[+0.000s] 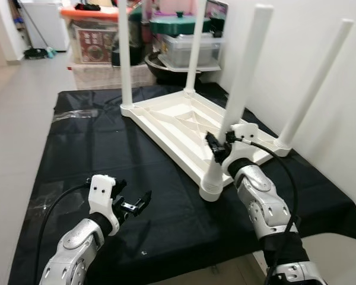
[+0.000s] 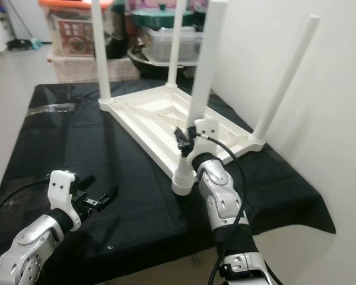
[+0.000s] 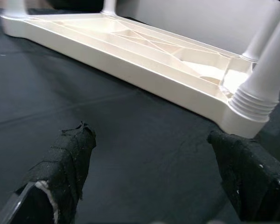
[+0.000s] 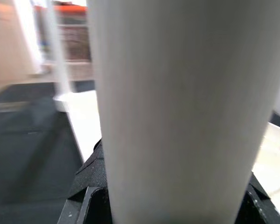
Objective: Building children table
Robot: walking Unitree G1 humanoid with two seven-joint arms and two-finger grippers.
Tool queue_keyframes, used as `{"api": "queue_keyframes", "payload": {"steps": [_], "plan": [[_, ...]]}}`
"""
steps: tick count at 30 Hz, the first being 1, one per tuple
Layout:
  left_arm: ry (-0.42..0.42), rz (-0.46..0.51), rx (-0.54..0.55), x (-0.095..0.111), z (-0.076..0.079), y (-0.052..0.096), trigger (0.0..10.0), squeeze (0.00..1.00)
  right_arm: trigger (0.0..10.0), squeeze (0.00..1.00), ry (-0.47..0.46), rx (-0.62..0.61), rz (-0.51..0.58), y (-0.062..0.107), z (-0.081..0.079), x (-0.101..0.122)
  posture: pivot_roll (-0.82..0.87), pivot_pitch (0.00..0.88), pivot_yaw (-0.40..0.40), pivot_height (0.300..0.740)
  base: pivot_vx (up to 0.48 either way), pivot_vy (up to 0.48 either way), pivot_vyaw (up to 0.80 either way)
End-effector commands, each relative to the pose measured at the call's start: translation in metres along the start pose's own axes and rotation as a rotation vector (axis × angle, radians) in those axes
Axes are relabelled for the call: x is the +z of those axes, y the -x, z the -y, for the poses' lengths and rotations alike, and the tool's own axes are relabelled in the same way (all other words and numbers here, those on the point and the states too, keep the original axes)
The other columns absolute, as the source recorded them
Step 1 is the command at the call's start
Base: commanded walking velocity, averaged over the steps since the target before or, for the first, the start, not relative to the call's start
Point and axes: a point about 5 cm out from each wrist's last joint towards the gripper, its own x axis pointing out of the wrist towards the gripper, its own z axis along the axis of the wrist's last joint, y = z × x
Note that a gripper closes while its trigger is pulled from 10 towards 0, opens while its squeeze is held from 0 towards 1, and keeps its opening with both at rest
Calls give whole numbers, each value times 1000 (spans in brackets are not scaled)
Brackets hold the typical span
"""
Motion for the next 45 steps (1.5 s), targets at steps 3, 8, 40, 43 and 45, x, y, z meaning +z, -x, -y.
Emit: {"api": "queue_keyframes", "payload": {"steps": [3,8,40,43,45], "plan": [[-17,-14,9,-2,-1,0,10000,0,0,0,-91,-314,-219,23,25,-42,70,0,-82,740,0,0,0],[-25,-18,17,-3,-2,-1,10000,0,0,0,-125,-397,-192,34,15,-29,63,0,-82,740,0,0,0],[-40,-22,7,-4,-3,-8,10000,0,10000,0,-122,89,45,18,39,53,38,0,-68,740,0,0,0],[-40,-21,2,-4,-1,-10,10000,0,10000,0,-14,172,22,11,57,50,40,0,-71,740,0,0,0],[-42,-19,0,-4,-2,-11,10000,0,10000,0,50,277,11,7,70,49,42,0,-71,740,0,0,0]]}}
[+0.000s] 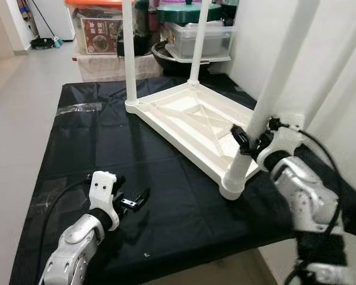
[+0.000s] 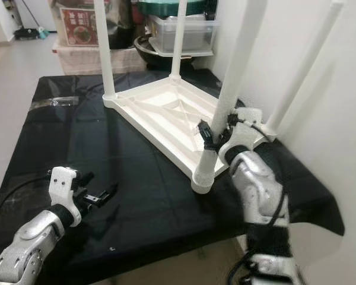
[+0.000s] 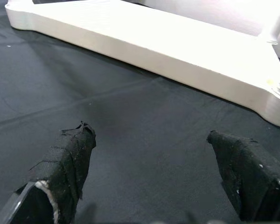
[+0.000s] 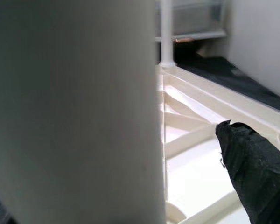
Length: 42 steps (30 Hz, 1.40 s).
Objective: Building children table
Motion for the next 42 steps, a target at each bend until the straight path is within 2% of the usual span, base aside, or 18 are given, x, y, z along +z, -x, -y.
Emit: {"api": "queue_keyframes", "payload": {"steps": [1,8,14,15,16,17,18,19,20,28,31,32,33,35,36,37,40,42], "plan": [[-12,-14,-1,-3,0,0,10000,0,10000,0,22,51,-14,0,6,-5,42,0,-71,740,0,0,0],[-15,-12,-4,-3,-1,-1,10000,0,10000,0,143,139,-38,-5,35,-2,48,0,-79,740,0,0,0],[-16,-9,-4,-3,0,-2,10000,0,10000,0,154,169,-73,-9,43,-1,54,0,-84,740,0,0,0],[-16,-7,-5,-3,0,-2,10000,0,8431,0,142,189,-82,-11,46,-1,54,0,-84,740,0,0,0],[-16,-7,-5,-3,0,-2,10000,0,8431,0,142,189,-82,-11,46,-1,54,0,-84,740,0,0,0],[-16,-7,-5,-3,0,-2,10000,0,4431,0,140,212,-84,-13,46,-1,70,0,-91,740,0,0,0],[-16,-7,-5,-3,0,-2,10000,0,4431,0,140,212,-84,-13,46,-1,70,0,-91,740,0,0,0],[-18,-7,-5,-3,0,-1,10000,0,1176,0,139,245,-85,-14,46,-1,76,0,-93,740,0,0,0],[-20,-8,-4,-3,0,0,10000,0,0,0,126,294,-93,-14,46,-3,80,0,-95,740,0,0,0],[-27,-10,-2,-3,-2,1,10000,0,0,0,51,320,-114,-16,47,-12,82,0,-94,740,0,0,0],[-25,-10,-6,-3,0,0,10000,0,0,0,59,227,-171,-16,51,-26,78,0,-95,740,0,0,0],[-25,-10,-8,-4,0,0,10000,0,0,0,45,90,-216,-16,56,-36,80,0,-96,740,0,0,0],[-25,-10,-8,-4,0,0,10000,0,0,0,45,90,-216,-16,56,-36,80,0,-96,740,0,0,0],[-26,-10,-3,-3,0,2,10000,0,0,0,17,-192,-296,-16,63,-54,89,0,-104,740,0,0,0],[-26,-10,3,-4,-2,3,10000,0,0,0,-44,-362,-283,-16,62,-59,91,0,-111,740,0,0,0],[-28,-12,10,-4,-2,4,10000,0,0,0,-94,-507,-268,-15,51,-65,102,0,-112,740,0,0,0],[-30,-14,14,-4,-3,5,10000,0,0,0,-131,-603,-260,-12,45,-69,104,0,-114,740,0,0,0],[-27,-11,19,-3,-3,6,10000,0,0,0,-187,-649,-239,-10,7,-73,112,0,-108,740,0,0,0]]}}
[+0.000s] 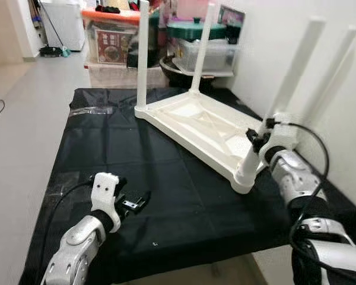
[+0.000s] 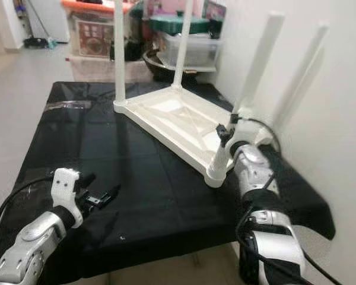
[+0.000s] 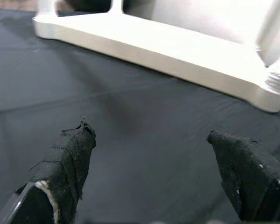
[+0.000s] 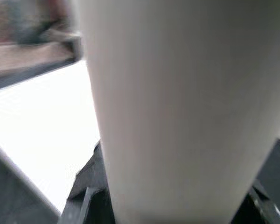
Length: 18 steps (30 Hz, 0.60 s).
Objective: Building children table
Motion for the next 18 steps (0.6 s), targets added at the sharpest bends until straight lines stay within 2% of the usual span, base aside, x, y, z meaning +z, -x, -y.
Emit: {"api": "queue_keyframes", "payload": {"steps": [1,4,5,7,9,10,11,13,14,15,18], "plan": [[-16,3,1,3,0,0,10000,0,0,0,-33,-94,-151,10,5,-32,112,0,-108,740,0,0,0],[-18,1,-2,3,0,0,10000,0,0,0,-46,-55,-149,29,-36,-34,106,0,-108,740,0,0,0],[-18,1,-2,3,0,0,10000,0,0,0,-46,-55,-149,29,-36,-34,106,0,-108,740,0,0,0],[-21,2,-1,4,-1,-2,10000,0,0,0,-29,5,-153,32,-57,-30,102,0,-111,740,0,0,0],[-21,2,-1,4,-1,-2,10000,0,0,0,-29,5,-153,32,-57,-30,102,0,-111,740,0,0,0],[-21,4,0,4,-2,-3,10000,0,0,0,-25,20,-165,31,-64,-28,102,0,-111,740,0,0,0],[-19,7,1,4,-1,-4,10000,0,10000,0,-40,108,-135,26,-71,-18,98,0,-113,740,0,0,0],[-18,9,2,4,-1,-4,10000,0,10000,0,-55,154,-117,25,-75,-10,98,0,-113,740,0,0,0],[-17,9,2,4,0,-5,10000,0,10000,1000,-65,180,-102,26,-77,-5,98,0,-113,740,0,0,0],[-13,7,-1,2,1,-4,10000,0,10000,1000,-86,236,-77,23,-73,6,86,0,-110,740,0,0,0],[-9,4,-4,1,3,-4,10000,0,10000,1000,-100,254,-66,25,-70,14,86,0,-110,740,0,0,0]]}}
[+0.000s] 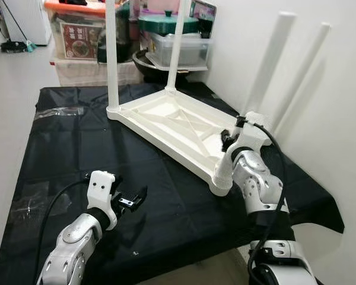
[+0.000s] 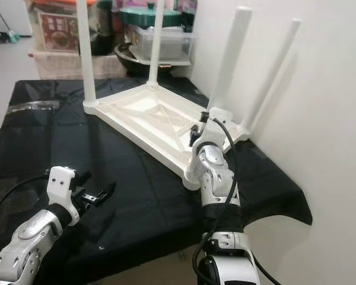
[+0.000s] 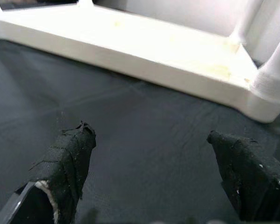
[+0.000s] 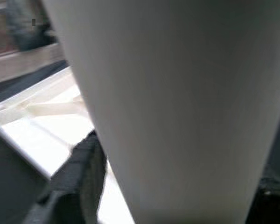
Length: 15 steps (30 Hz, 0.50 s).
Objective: Building children table
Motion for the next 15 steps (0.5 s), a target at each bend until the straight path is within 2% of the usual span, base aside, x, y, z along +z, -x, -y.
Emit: {"api": "queue_keyframes", "payload": {"steps": [1,2,3,4,5,6,7,8,9,10,11,13,15], "plan": [[6,-15,-11,-6,6,0,10000,0,10000,0,1,159,0,2,2,15,78,0,-109,740,0,0,0],[6,-15,-11,-6,6,0,10000,0,10000,0,1,159,0,2,2,15,78,0,-109,740,0,0,0],[8,-15,-13,-6,7,-1,10000,0,10000,0,33,289,35,5,9,29,75,0,-109,740,0,0,0],[8,-15,-13,-6,7,-1,10000,0,10000,0,33,289,35,5,9,29,75,0,-109,740,0,0,0],[8,-14,-15,-6,7,-1,10000,0,10000,0,79,407,60,8,16,39,74,0,-108,740,0,0,0],[8,-14,-15,-6,7,-1,10000,0,10000,0,79,407,60,8,16,39,74,0,-108,740,0,0,0],[9,-13,-16,-6,6,-2,10000,0,10000,0,123,556,80,16,19,47,69,0,-106,740,0,0,0],[9,-13,-16,-6,6,-2,10000,0,10000,0,123,556,80,16,19,47,69,0,-106,740,0,0,0],[8,-14,-17,-6,6,-3,10000,0,10000,0,131,676,97,24,22,52,70,0,-106,740,0,0,0],[8,-14,-17,-6,6,-3,10000,0,10000,0,131,676,97,24,22,52,70,0,-106,740,0,0,0],[8,-14,-18,-6,6,-3,10000,0,10000,0,135,754,112,28,24,54,71,0,-106,740,0,0,0],[8,-13,-25,-6,8,-5,10000,0,10000,0,187,865,88,28,17,41,85,0,-111,740,0,0,0],[8,-13,-28,-6,8,-5,10000,0,10000,0,212,897,70,27,13,33,85,0,-111,740,0,0,0]]}}
